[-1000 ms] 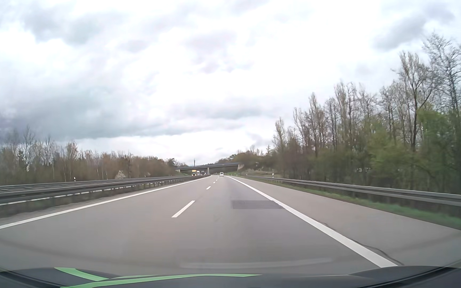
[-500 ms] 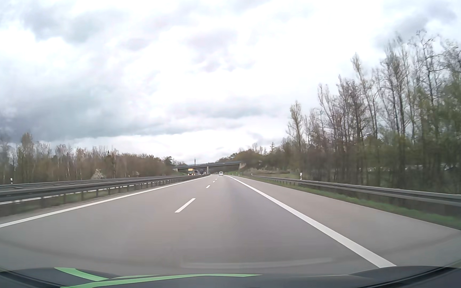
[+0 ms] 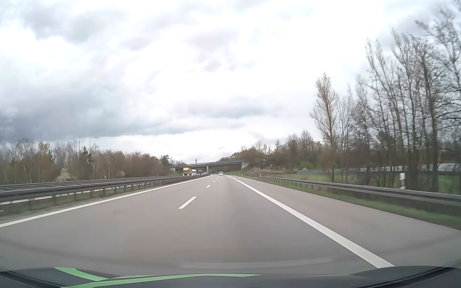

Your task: Follow the waypoints while adhering to traffic rules and regulations

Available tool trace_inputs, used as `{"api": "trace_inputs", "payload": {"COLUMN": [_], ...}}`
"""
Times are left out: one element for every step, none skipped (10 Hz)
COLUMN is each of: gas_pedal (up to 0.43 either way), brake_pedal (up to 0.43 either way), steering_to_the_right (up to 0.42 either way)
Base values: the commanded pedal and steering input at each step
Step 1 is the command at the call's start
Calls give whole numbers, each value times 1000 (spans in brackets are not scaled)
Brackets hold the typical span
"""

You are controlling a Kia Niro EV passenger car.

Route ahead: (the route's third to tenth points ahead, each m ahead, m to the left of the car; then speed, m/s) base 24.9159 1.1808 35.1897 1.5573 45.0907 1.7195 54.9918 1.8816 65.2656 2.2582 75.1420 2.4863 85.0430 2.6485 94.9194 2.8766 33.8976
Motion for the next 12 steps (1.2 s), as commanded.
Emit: {"api": "trace_inputs", "payload": {"gas_pedal": [449, 449, 449, 449, 449, 449, 449, 449, 449, 449, 449, 449], "brake_pedal": [0, 0, 0, 0, 0, 0, 0, 0, 0, 0, 0, 0], "steering_to_the_right": [-4, -4, -5, -5, -5, -5, -4, -4, -4, -4, -4, -4]}}
